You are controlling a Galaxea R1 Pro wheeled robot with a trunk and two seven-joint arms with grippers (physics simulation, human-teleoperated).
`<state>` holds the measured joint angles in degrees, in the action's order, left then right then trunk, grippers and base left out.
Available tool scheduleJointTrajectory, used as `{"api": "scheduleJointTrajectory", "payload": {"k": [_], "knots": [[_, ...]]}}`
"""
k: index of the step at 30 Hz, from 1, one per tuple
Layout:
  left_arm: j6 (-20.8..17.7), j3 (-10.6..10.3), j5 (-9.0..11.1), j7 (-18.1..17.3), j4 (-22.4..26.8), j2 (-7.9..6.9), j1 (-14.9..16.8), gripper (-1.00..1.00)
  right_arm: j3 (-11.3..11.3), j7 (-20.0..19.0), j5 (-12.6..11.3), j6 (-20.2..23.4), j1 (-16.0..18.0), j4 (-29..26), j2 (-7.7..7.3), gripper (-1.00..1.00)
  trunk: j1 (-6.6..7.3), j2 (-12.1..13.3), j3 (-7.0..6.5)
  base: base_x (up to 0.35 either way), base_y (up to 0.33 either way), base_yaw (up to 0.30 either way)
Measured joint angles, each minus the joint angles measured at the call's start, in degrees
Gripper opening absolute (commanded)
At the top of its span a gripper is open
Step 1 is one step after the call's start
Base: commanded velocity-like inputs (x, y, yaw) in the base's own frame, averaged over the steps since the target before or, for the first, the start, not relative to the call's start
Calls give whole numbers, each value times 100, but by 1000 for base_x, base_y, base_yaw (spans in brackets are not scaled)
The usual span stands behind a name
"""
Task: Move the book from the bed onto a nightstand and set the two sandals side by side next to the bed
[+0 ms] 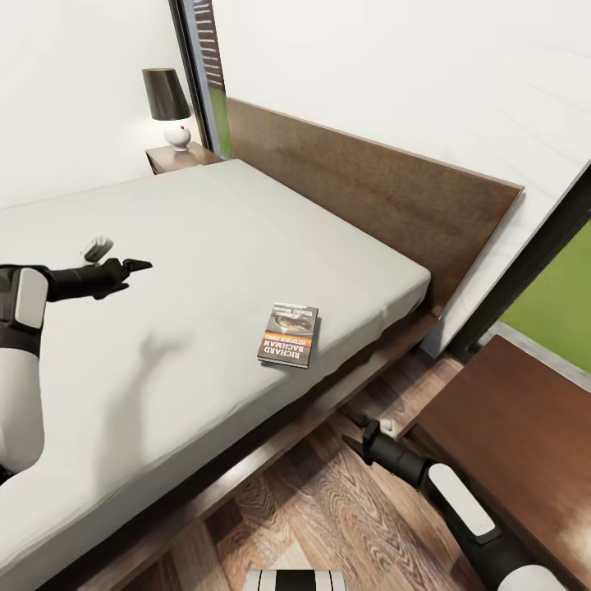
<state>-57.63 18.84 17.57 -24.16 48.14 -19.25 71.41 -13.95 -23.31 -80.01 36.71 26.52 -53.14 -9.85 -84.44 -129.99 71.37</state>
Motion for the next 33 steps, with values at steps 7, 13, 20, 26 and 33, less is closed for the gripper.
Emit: {"api": "scheduleJointTrajectory", "payload": {"k": [7,13,20,26,33], "knots": [[-26,49,67,-76,-148,-75,0,100,1,41,1,-3,261,-4,73,100,0,0,0,0,0,0],[-34,62,115,-97,-222,-158,0,100,1,53,-4,-7,425,-4,88,100,0,0,0,0,0,0],[-40,179,378,-104,-265,-235,0,100,1,50,-9,-113,581,1,101,100,0,0,0,0,0,0],[-48,231,665,-105,-304,-281,0,100,1,29,-19,-288,657,0,110,100,0,0,0,0,0,0],[-60,248,977,-105,-375,-330,-1,100,1,2,-21,-385,693,1,196,100,0,0,0,0,0,0]]}}
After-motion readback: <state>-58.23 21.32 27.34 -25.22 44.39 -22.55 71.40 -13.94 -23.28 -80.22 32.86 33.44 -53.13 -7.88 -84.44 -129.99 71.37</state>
